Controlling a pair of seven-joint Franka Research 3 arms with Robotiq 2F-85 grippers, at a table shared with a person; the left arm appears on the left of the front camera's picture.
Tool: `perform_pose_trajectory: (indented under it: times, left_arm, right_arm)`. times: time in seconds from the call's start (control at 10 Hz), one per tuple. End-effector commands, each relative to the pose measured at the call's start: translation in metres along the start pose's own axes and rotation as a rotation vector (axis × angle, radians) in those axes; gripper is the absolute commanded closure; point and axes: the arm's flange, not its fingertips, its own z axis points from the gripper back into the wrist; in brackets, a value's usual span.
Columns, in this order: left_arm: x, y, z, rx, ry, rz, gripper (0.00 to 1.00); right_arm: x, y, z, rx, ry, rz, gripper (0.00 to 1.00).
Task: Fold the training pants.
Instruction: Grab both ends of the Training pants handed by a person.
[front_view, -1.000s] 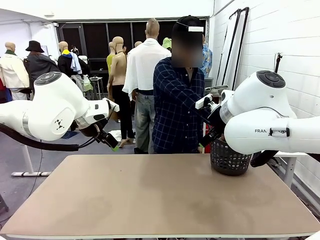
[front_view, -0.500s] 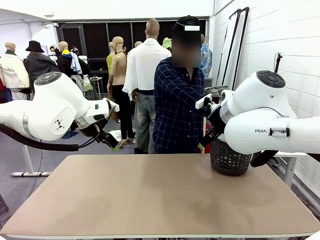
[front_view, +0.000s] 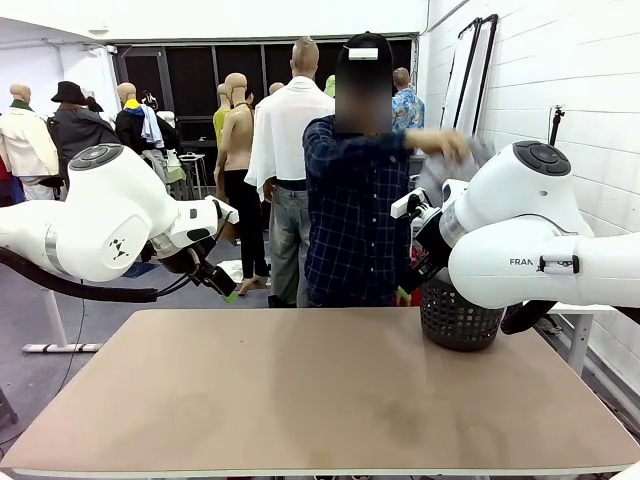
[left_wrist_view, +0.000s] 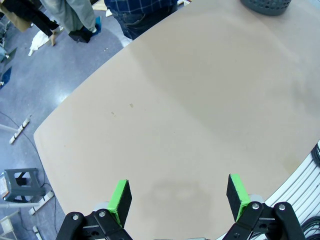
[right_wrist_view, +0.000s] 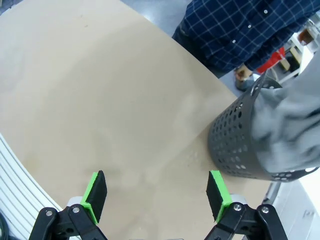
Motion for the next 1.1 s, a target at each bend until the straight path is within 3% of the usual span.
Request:
perform_pose_trajectory:
  times: [0.0, 1.0]
  left_arm:
    - [-0.0007, -0.0003, -0.0003, -0.003, 0.004, -0.011, 0.0]
    - [-0.0007, -0.0003, -0.0003, -0.003, 0.004, -0.011, 0.0]
  right_arm:
    - [0.0, 0.0, -0.0003, -0.002, 0.001, 0.003, 0.0]
    - [0.0, 0.0, -0.0003, -0.002, 0.001, 0.003, 0.0]
